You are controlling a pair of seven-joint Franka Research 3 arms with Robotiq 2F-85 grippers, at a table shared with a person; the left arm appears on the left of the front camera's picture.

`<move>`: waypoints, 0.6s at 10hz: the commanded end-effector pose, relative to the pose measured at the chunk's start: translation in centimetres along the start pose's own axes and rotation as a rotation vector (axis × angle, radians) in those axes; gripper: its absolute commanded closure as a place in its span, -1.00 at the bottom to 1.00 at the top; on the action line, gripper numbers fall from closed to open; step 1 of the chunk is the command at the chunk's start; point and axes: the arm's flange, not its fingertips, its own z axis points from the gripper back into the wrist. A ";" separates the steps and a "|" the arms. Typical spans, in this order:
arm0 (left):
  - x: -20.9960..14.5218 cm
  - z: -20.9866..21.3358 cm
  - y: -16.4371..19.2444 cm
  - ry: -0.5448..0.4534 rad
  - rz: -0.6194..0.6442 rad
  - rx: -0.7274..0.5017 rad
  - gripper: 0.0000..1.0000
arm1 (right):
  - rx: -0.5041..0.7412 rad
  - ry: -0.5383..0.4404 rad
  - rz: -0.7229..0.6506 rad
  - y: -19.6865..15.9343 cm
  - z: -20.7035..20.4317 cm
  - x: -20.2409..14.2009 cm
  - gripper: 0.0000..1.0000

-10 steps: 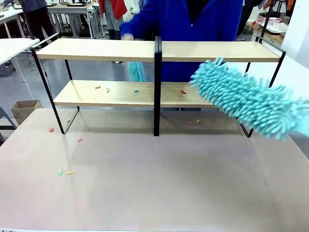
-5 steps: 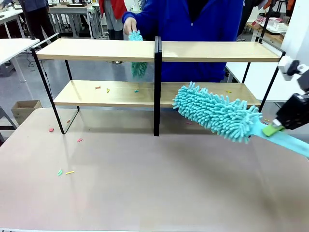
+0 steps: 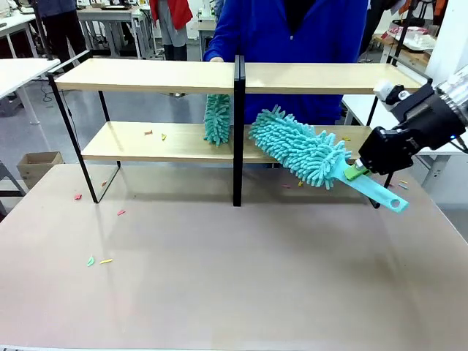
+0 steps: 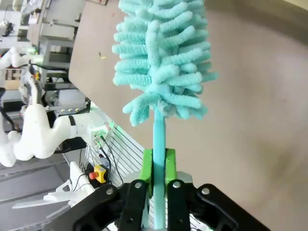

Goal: Clean the shelves.
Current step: Clean another randomly selected level of the Shelf with the Duster.

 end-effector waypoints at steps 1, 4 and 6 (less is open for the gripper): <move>0.0 0.0 0.0 -0.006 -0.004 -0.006 -1.00 | 0.110 0.104 0.006 0.6 5.9 -4.9 1.00; 0.0 0.0 0.0 -0.006 -0.004 -0.006 -1.00 | 0.178 0.058 -0.073 -2.4 16.7 -16.2 1.00; 0.0 0.0 0.0 -0.006 -0.004 -0.006 -1.00 | 0.225 0.044 -0.120 -4.0 19.6 -20.7 1.00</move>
